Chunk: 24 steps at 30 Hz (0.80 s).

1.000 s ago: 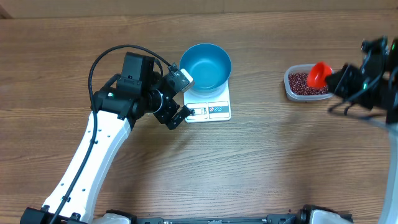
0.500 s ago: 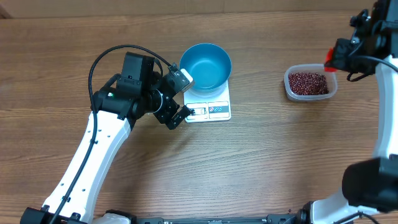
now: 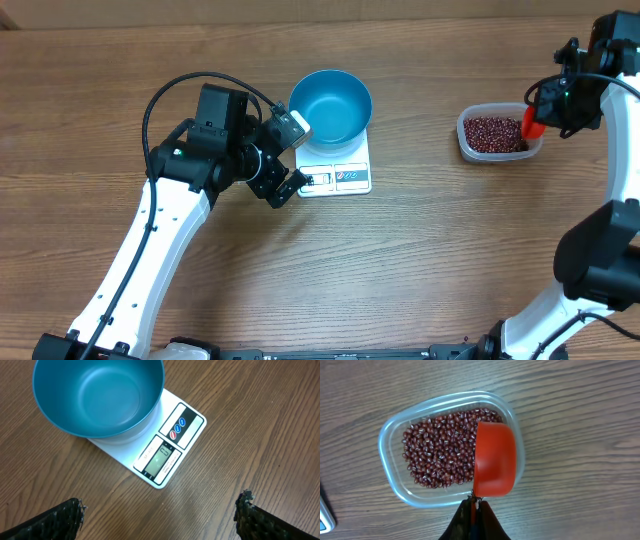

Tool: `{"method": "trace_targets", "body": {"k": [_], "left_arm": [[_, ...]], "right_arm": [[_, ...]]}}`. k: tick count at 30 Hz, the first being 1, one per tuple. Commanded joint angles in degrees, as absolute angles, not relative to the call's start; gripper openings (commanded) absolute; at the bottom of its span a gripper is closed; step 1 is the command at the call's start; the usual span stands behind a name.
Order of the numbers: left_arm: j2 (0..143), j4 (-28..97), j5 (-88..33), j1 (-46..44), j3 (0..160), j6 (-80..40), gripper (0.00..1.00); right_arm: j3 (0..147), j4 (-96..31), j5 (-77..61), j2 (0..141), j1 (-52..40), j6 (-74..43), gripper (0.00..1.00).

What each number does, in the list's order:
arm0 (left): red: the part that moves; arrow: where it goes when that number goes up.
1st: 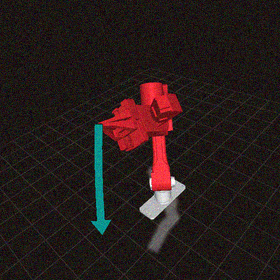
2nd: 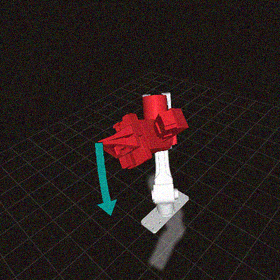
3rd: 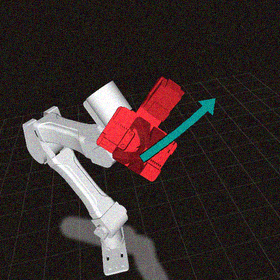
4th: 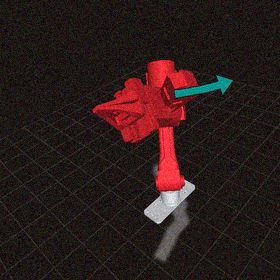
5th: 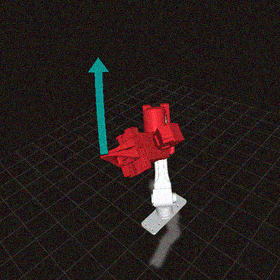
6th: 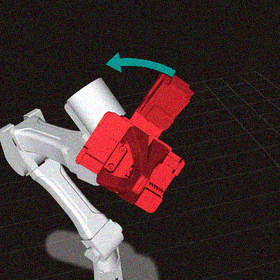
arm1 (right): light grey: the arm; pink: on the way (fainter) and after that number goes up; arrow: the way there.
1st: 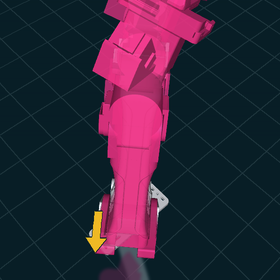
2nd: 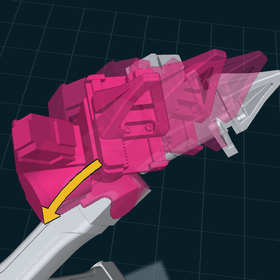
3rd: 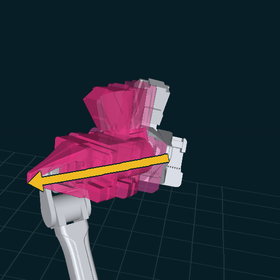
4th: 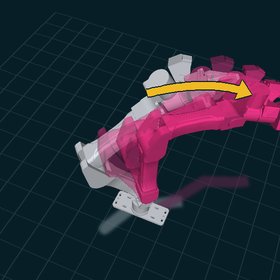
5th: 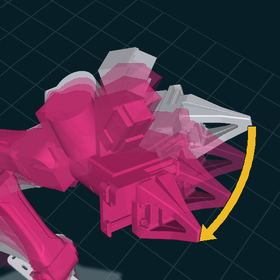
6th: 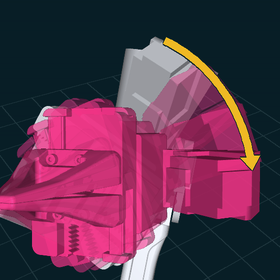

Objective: Scoop item into bowl and weigh 150g on scale
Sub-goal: 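Lower the red scoop into the bean tub with the right gripper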

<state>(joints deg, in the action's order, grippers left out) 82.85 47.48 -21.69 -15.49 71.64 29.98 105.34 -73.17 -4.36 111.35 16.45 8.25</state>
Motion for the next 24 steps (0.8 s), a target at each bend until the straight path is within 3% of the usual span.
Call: {"method": "trace_targets", "body": {"k": [1,24], "left_arm": [[83.15,47.35,-22.06,-15.38,71.35,29.15,1.00],[83.15,47.35,-22.06,-15.38,71.35,29.15,1.00]], "right_arm": [[105.82,-72.73,-6.33,112.99,16.60,9.89,0.04],[93.01,-64.62,-23.09,115.26,16.82,9.91,0.04]]}}
